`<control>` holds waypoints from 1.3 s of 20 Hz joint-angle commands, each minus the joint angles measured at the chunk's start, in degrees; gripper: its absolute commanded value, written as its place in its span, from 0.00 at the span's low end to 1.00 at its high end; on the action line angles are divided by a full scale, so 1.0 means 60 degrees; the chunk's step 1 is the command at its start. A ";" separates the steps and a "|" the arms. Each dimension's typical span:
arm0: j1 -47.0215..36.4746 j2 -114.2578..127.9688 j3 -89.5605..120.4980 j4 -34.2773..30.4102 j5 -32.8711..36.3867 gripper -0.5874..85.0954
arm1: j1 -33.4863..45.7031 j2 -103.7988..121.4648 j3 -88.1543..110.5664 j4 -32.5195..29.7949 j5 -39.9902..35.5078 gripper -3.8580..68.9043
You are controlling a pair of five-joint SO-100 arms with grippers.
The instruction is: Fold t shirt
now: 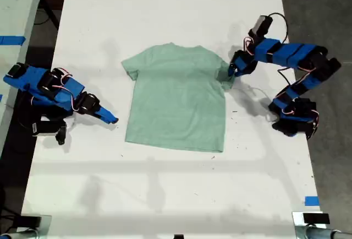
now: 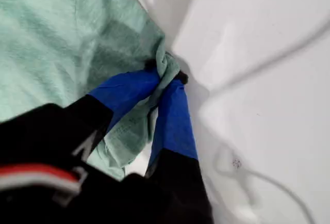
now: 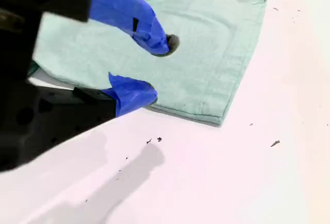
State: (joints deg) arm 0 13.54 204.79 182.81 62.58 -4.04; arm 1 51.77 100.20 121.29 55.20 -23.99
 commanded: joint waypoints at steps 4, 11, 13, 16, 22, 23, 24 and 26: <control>0.0059 0.0088 0.0146 0.0015 0.0044 0.14 | -0.0527 0.0703 -0.3091 0.2915 -0.0396 0.07; 0.0059 0.0088 0.0146 0.0015 0.0044 0.14 | -0.2930 -0.1187 -0.8364 0.4321 -0.0659 0.07; 0.0059 0.0088 0.0146 0.0015 0.0044 0.14 | -0.3809 -0.2373 -0.9609 0.3867 -0.0923 0.07; 0.0059 0.0088 0.0146 0.0015 0.0044 0.14 | -0.4629 -0.4175 -1.0591 0.3003 -0.1201 0.07; 0.0059 0.0088 0.0146 0.0015 0.0044 0.14 | -0.4761 -0.5332 -1.1514 0.3442 -0.1538 0.49; 0.0059 0.0088 0.0146 0.0015 0.0044 0.14 | -0.4687 -0.4951 -1.1499 0.3750 -0.1509 0.51; 0.0059 0.0088 0.0146 0.0015 0.0044 0.14 | -0.4570 -0.4468 -1.1499 0.4204 -0.1436 0.53; 0.0059 0.0088 0.0146 0.0015 0.0044 0.14 | -0.4365 -0.3267 -1.1396 0.5566 -0.1025 0.52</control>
State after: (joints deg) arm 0 13.54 204.79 182.81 62.58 -4.04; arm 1 23.91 70.14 57.83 82.18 -32.17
